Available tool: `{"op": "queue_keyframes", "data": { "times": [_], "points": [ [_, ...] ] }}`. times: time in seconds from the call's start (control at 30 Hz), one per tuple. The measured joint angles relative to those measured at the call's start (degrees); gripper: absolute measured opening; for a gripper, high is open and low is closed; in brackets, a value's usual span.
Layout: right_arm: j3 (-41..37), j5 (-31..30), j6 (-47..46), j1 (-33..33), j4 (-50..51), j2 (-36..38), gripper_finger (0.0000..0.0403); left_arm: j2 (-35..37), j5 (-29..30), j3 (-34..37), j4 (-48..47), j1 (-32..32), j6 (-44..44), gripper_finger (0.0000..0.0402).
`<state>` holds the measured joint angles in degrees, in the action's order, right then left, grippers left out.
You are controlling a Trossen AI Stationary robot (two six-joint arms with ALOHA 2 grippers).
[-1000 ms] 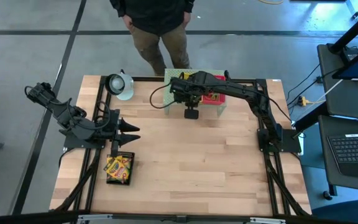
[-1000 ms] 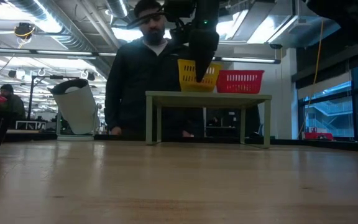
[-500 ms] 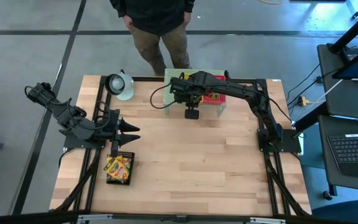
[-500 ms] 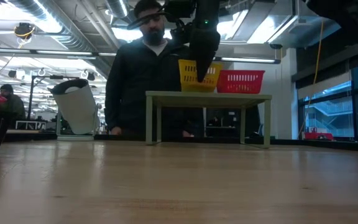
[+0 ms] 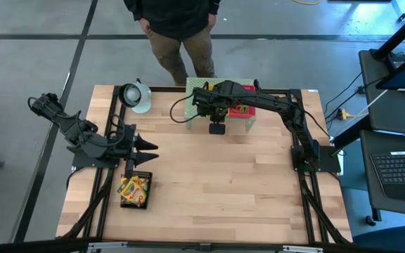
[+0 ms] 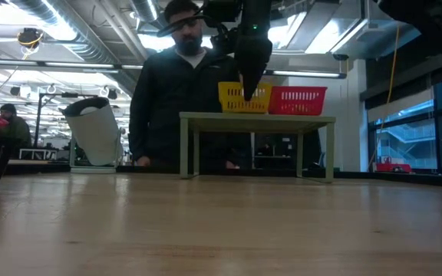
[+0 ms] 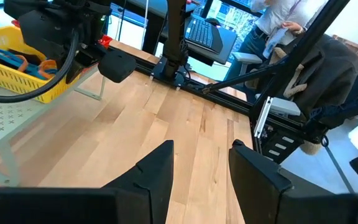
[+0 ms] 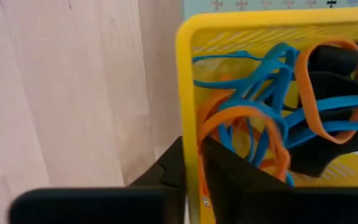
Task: Pick & Place Office Desk Supplies
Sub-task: Put the yellow bin on the shelf
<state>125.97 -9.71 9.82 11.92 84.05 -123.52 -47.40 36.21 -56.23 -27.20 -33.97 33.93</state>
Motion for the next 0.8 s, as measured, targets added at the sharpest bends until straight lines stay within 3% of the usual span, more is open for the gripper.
{"op": "queue_keyframes", "data": {
  "times": [0.3,0.43,0.8],
  "points": [
    [0.0,-1.9,-0.2,0.0,-0.4,0.0,0.0134,0.0,-0.5,0.0,0.0,0.0,0.0,0.0148],
    [0.0,-1.5,-0.3,0.0,-0.4,0.0,0.0161,0.0,-5.7,0.0,0.0,0.0,0.0,0.0148],
    [3.3,-1.3,-1.9,-0.3,2.0,0.0,0.0177,0.0,-13.2,0.0,0.0,0.0,1.3,0.0148]
  ]
}}
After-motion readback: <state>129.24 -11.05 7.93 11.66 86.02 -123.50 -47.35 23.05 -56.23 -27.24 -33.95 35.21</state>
